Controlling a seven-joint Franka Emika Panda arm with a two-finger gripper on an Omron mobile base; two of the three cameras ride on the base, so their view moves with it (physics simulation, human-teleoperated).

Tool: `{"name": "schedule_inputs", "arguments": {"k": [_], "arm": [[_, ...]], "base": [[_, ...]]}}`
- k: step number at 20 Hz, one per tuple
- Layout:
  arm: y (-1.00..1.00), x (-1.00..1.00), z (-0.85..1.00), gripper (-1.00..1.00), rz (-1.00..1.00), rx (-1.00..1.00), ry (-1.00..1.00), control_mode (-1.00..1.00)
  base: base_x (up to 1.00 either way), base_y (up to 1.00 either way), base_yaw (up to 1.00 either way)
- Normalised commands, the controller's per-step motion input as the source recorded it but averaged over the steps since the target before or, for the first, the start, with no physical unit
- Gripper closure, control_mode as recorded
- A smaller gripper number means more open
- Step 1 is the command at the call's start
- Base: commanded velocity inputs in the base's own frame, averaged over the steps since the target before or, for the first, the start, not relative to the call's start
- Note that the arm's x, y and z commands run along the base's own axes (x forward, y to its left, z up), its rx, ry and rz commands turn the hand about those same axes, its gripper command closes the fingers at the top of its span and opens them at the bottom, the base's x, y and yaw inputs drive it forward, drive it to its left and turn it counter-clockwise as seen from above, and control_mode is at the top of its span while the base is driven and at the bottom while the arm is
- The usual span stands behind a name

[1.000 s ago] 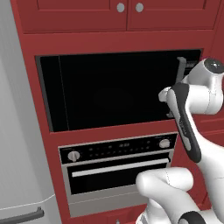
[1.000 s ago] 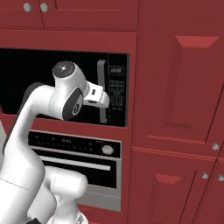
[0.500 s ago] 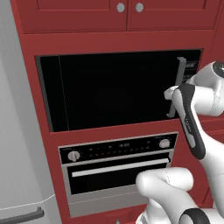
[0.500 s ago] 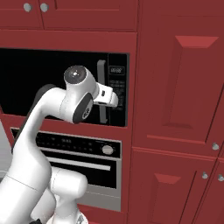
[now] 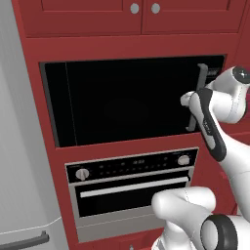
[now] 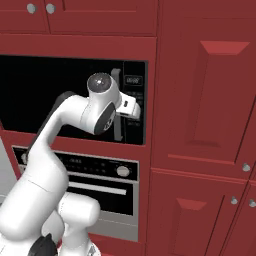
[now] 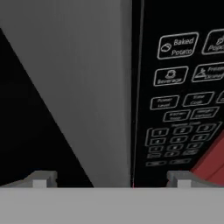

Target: Place the sponge inside the microwave to prepare for sanitizing.

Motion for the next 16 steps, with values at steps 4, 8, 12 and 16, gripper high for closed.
{"name": "schedule_inputs", "arguments": {"k": [4,8,12,16], "arm": [[0.00,0.42,-0.13,-1.00,0.00,0.10,0.00,-1.00],[0.00,0.42,-0.17,-1.00,0.00,0.11,0.00,-1.00],[0.00,0.44,-0.18,-1.00,0.00,0.08,-0.01,-1.00],[0.03,0.46,-0.17,1.00,0.00,0.09,0.00,-1.00]], "base": [[0.00,0.00,0.00],[0.00,0.00,0.00],[0.00,0.00,0.00],[0.00,0.00,0.00]]}}
